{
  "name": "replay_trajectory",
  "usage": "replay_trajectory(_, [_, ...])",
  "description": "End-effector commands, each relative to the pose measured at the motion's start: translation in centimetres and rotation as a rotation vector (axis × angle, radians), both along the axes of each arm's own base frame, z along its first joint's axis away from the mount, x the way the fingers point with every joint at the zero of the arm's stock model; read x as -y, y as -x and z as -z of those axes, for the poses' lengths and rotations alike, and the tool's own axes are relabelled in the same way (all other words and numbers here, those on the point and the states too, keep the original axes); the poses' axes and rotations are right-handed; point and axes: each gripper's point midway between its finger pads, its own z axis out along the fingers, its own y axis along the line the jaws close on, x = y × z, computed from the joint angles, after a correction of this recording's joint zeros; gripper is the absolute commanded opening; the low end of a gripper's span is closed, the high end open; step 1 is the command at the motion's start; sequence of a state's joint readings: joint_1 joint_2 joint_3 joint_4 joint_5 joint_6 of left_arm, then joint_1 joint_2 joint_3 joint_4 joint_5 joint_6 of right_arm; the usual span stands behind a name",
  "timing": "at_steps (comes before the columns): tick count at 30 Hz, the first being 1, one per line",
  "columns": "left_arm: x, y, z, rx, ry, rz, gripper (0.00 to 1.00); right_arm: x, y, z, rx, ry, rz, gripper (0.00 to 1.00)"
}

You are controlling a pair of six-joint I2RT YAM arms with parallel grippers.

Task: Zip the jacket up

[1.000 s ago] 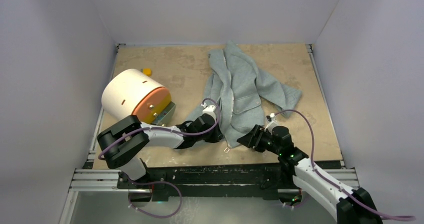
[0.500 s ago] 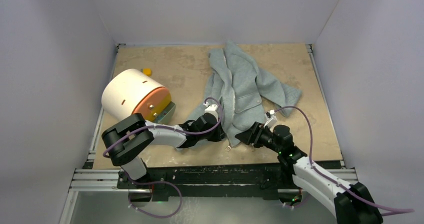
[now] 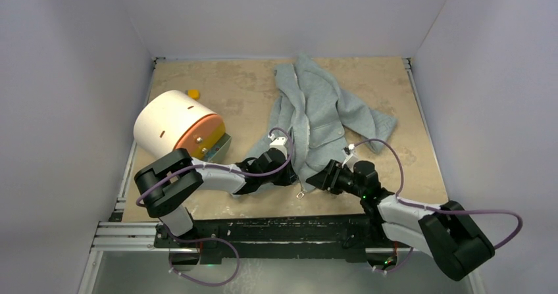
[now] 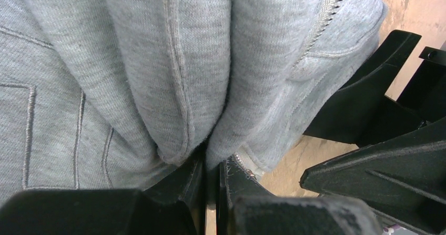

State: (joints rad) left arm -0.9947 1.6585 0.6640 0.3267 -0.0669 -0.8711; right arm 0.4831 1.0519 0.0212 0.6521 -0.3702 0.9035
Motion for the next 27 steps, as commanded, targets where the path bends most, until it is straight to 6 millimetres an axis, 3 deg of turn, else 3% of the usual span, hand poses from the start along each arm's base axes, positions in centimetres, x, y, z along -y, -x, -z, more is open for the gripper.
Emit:
replay_trajectory(1, [-1.4, 0.0, 2.4, -0.018, -0.097, 0.002, 0.00, 0.6, 2.0, 2.6, -0.083, 0.022, -0.018, 0.69])
replay_trajectory(8, [-1.1, 0.0, 2.8, -0.024, -0.100, 0.010, 0.00, -1.1, 0.8, 0.0, 0.089, -0.022, -0.130, 0.66])
replay_trajectory(19, [-1.2, -0.1, 3.0, -0.022, -0.118, 0.013, 0.00, -1.8, 1.3, 1.2, 0.069, -0.034, -0.189, 0.48])
replay_trajectory(27, [-1.4, -0.1, 3.4, -0.024, -0.134, 0.011, 0.00, -3.3, 0.6, 0.8, 0.083, -0.081, -0.253, 0.43])
